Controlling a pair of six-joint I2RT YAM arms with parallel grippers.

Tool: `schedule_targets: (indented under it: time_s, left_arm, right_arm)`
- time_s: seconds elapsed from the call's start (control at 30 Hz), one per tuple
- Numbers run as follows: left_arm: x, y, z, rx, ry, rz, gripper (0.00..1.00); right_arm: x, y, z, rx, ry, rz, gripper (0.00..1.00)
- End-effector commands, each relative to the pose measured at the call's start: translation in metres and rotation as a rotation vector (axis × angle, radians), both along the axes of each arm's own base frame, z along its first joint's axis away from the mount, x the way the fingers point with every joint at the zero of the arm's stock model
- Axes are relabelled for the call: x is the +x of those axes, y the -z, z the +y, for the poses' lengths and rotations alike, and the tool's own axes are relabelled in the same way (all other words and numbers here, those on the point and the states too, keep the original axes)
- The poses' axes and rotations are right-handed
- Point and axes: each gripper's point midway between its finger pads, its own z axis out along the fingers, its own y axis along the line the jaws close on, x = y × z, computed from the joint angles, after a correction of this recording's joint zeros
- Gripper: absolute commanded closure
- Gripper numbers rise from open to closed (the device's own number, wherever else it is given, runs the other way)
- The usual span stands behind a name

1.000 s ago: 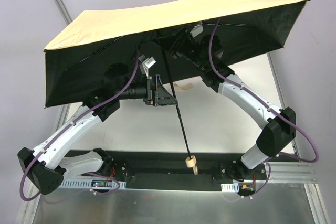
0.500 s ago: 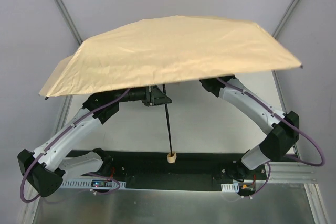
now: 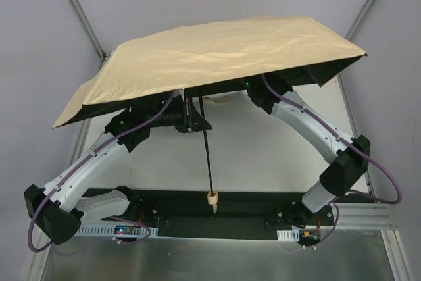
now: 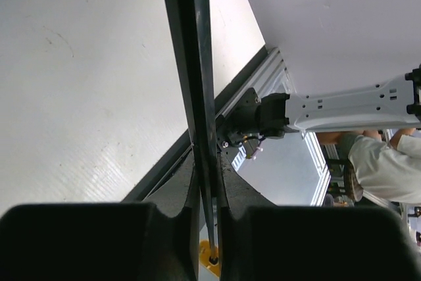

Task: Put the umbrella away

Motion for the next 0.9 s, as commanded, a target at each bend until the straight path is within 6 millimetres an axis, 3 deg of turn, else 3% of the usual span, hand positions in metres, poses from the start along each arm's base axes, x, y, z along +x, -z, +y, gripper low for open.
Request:
schedule_targets:
  time_s: [0.0, 0.13, 0.2, 0.27, 0.3, 0.33, 0.4, 0.47, 0.57, 0.63, 0.77, 0.87]
  left_arm:
    - [-0.004, -0.025, -0.002, -0.017, 0.051, -0.088, 1.00]
    - [-0.002, -0.026, 0.001, 0.003, 0.039, -0.100, 1.00]
    - [-0.002, -0.027, 0.002, 0.016, 0.041, -0.100, 1.00]
    - [0.000, -0.028, 0.003, 0.027, 0.036, -0.107, 1.00]
    - [0.001, -0.031, 0.004, 0.028, 0.034, -0.113, 1.00]
    - [0.002, -0.033, 0.004, 0.027, 0.035, -0.116, 1.00]
    - [0.004, -0.038, 0.005, 0.026, 0.043, -0.123, 1.00]
    - [0.002, -0.042, 0.004, 0.023, 0.063, -0.129, 1.00]
    - [-0.001, -0.042, 0.003, 0.020, 0.089, -0.122, 1.00]
    - [0.001, -0.041, 0.005, 0.028, 0.082, -0.124, 1.00]
    - [0.024, -0.050, 0.016, 0.018, 0.026, -0.115, 1.00]
    - [0.051, -0.064, 0.032, 0.034, -0.049, -0.128, 1.00]
  right_arm:
    - [0.013, -0.049, -0.009, 0.000, 0.051, -0.140, 0.26]
    - [0.018, -0.046, 0.000, -0.051, 0.018, -0.148, 0.41]
    - [0.017, -0.047, 0.005, -0.082, 0.003, -0.170, 0.54]
    - [0.018, -0.046, 0.007, -0.108, -0.005, -0.192, 0.74]
    - [0.017, -0.048, 0.006, -0.119, -0.009, -0.205, 0.77]
    - [0.018, -0.048, 0.006, -0.133, -0.013, -0.215, 0.76]
    - [0.016, -0.049, 0.006, -0.142, -0.027, -0.234, 0.62]
    - [0.017, -0.051, 0.007, -0.147, -0.032, -0.245, 0.62]
    - [0.023, -0.057, 0.010, -0.136, -0.033, -0.256, 0.77]
    - [0.026, -0.054, 0.014, -0.153, -0.045, -0.236, 1.00]
    - [0.013, -0.033, 0.019, -0.125, -0.078, -0.100, 1.00]
    - [-0.015, -0.038, 0.006, 0.003, -0.077, -0.054, 1.00]
